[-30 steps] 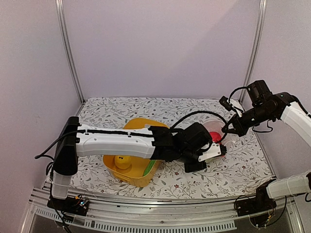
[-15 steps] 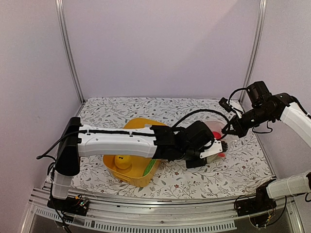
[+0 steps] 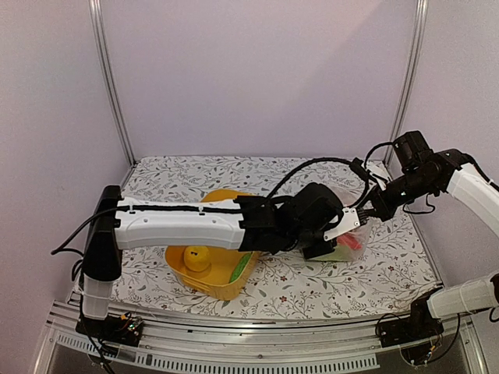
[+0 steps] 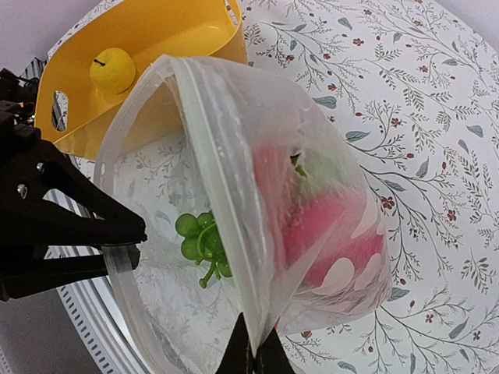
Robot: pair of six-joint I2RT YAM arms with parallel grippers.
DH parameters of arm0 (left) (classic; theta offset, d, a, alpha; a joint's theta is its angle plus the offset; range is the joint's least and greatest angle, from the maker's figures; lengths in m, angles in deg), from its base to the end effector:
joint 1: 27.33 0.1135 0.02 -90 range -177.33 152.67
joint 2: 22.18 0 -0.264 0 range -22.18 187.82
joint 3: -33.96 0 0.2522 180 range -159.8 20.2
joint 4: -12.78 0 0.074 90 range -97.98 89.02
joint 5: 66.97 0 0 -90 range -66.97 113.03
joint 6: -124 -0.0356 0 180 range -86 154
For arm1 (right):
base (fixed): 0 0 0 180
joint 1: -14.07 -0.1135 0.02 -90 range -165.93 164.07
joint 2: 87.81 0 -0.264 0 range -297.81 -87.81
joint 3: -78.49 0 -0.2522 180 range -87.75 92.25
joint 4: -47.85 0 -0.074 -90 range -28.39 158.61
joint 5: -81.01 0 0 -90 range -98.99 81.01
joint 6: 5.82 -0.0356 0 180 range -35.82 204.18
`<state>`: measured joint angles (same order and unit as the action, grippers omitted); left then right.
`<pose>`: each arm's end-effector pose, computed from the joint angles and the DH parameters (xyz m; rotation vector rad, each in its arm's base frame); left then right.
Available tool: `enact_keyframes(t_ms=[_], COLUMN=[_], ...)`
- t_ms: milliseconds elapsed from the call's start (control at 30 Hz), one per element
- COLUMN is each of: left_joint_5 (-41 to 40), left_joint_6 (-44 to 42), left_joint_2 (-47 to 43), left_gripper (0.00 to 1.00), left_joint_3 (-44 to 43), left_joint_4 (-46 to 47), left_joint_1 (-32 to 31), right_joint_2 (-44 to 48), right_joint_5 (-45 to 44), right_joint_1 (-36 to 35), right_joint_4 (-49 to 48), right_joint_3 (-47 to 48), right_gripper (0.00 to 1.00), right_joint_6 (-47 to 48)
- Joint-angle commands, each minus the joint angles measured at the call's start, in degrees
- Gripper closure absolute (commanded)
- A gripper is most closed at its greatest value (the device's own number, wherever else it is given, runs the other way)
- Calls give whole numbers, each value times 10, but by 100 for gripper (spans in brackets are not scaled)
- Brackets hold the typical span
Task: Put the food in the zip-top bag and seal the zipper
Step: Adjust the zipper food storage bag at the center of the board.
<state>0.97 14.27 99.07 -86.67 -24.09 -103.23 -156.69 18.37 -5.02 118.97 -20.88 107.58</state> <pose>0.1333 -0.4759 0.2713 1.4631 1.6066 -0.1303 0.2078 0.0892 0.3202 -1.0747 2.2987 0.5898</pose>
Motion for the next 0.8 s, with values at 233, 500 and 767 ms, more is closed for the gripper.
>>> enact_keyframes(t_ms=[233,500,767], left_joint_5=[-26,-73,-102], left_joint_6=[70,281,494], left_joint_2=[-108,-233,-217], left_gripper=[43,23,21], left_joint_3=[58,161,205], left_joint_4=[12,-138,-353], left_joint_1=[-29,-27,38], right_joint_2=[-12,-2,0], right_joint_5=[-8,-6,-1], right_joint_1=[2,2,2], right_joint_4=[-19,-23,-23], right_joint_3=[4,4,2], right_gripper=[100,100,100], right_joint_6=[-4,-5,-6])
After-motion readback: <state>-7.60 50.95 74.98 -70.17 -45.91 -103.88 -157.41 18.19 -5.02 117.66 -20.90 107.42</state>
